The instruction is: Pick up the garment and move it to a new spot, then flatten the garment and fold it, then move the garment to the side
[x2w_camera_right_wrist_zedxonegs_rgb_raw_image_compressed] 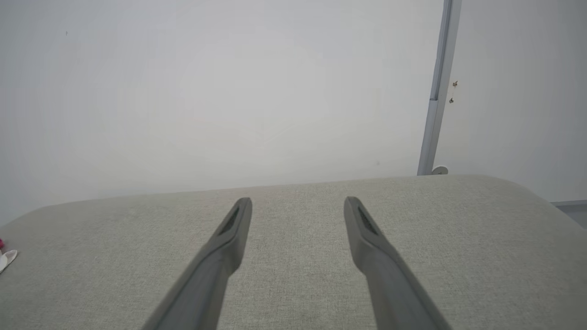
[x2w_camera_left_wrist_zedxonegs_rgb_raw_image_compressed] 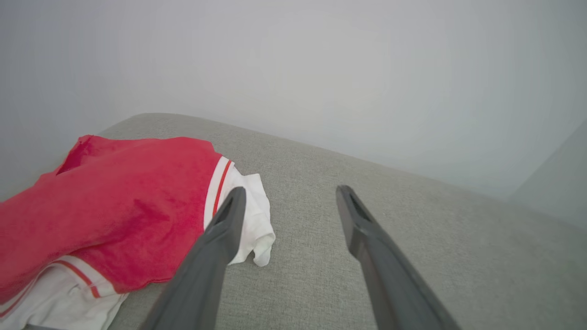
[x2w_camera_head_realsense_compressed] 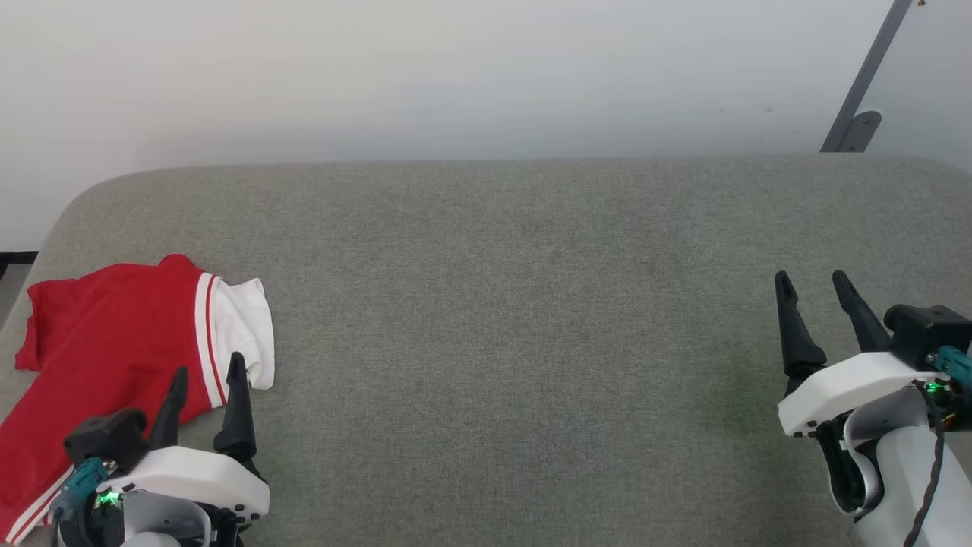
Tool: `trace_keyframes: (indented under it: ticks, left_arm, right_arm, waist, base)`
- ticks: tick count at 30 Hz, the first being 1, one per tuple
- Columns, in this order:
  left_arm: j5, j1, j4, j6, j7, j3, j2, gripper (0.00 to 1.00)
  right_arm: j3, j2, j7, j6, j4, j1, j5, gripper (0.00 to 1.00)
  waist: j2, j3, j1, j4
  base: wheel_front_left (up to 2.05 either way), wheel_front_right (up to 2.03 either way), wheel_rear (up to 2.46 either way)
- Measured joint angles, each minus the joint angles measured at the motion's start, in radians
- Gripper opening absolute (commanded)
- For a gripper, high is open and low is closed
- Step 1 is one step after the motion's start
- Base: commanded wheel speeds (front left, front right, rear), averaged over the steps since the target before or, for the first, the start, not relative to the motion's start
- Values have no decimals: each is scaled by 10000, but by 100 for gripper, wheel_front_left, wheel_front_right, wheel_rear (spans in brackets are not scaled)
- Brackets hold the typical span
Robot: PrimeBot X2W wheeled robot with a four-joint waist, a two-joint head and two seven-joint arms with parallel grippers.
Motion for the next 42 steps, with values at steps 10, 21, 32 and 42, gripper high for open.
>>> trace_keyframes:
  ticks: [10, 21, 32, 42]
  left_arm:
    - [961, 33, 226, -136, -224, 155, -104, 100]
    - [1835, 31, 326, -345, -449, 366, -163, 100]
    - [2489, -18, 391, -704, -683, 502, -257, 100]
    - [2897, -77, 842, -890, -863, 520, -282, 100]
  right_arm:
    - [-134, 15, -228, 2, 71, -8, -828, 100]
    - [-188, 6, -468, 2, -19, 2, -1471, 100]
    - [-309, -19, -669, 4, -15, 93, -2052, 100]
    - [-349, 81, -871, 4, -29, 237, -2059, 100]
  waist:
    - [0, -34, 0, -9]
    - [0, 8, 0, 11]
    - [0, -10, -1, 52]
    - [0, -17, 0, 73]
  base:
    - [0, 0, 0]
    - [0, 0, 0]
    - [0, 0, 0]
    - [0, 0, 0]
